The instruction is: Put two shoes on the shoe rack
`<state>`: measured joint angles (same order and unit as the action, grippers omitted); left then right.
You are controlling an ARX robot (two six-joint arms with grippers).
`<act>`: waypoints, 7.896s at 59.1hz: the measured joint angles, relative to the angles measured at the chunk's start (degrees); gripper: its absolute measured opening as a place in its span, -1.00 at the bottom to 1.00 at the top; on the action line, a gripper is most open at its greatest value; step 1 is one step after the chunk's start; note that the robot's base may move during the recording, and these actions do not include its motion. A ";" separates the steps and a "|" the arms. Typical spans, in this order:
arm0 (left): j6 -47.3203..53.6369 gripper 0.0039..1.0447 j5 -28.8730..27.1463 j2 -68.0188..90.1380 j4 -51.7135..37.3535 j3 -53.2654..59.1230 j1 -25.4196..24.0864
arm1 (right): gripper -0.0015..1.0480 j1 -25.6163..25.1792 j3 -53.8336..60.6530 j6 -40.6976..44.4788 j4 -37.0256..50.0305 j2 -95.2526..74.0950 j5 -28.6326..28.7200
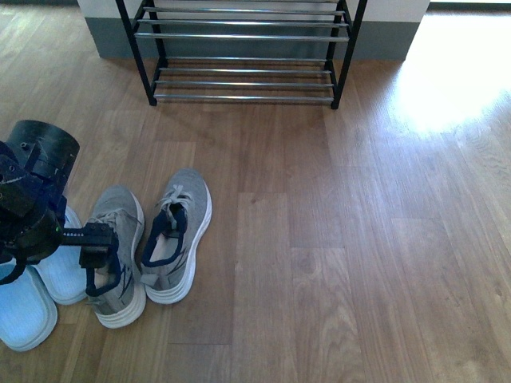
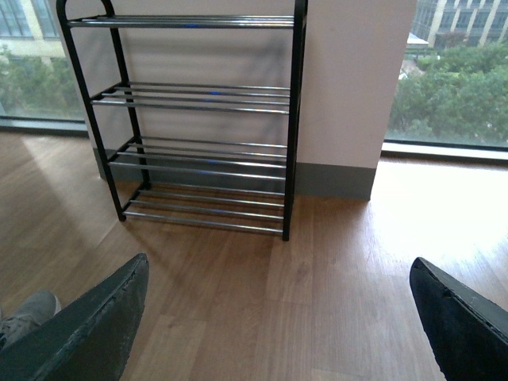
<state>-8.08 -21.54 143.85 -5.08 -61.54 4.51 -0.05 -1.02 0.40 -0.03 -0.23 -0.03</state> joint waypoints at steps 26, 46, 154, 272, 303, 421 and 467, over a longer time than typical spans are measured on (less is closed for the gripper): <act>1.33 0.83 6.21 5.40 1.33 -6.25 0.59 | 0.82 0.00 0.00 0.00 0.00 0.00 0.00; 2.93 0.83 6.19 9.53 -4.94 -9.25 0.31 | 0.82 0.00 0.00 0.00 0.00 0.00 0.00; 4.96 -0.98 -12.76 -70.51 -15.85 39.69 3.67 | 0.82 0.00 0.00 -0.02 0.00 0.00 0.00; 8.63 -0.98 -34.84 -123.82 16.37 51.71 17.68 | 0.82 -0.48 -0.13 0.13 -0.35 -0.35 1.40; 8.63 -0.98 -34.53 -123.82 16.37 51.71 17.66 | 0.82 10.86 -22.82 9.73 33.29 -86.47 15.67; 8.63 -0.98 -34.45 -123.82 16.37 51.71 17.68 | -0.97 -1.36 -68.76 0.22 35.67 -161.52 1.22; 8.63 -0.98 -34.45 -123.82 16.37 51.71 17.68 | -0.97 -5.20 -28.11 33.35 40.85 -92.45 4.72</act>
<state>0.56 -55.99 20.03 11.29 -9.82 22.20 -5.26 -29.12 33.76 40.82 -92.68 4.69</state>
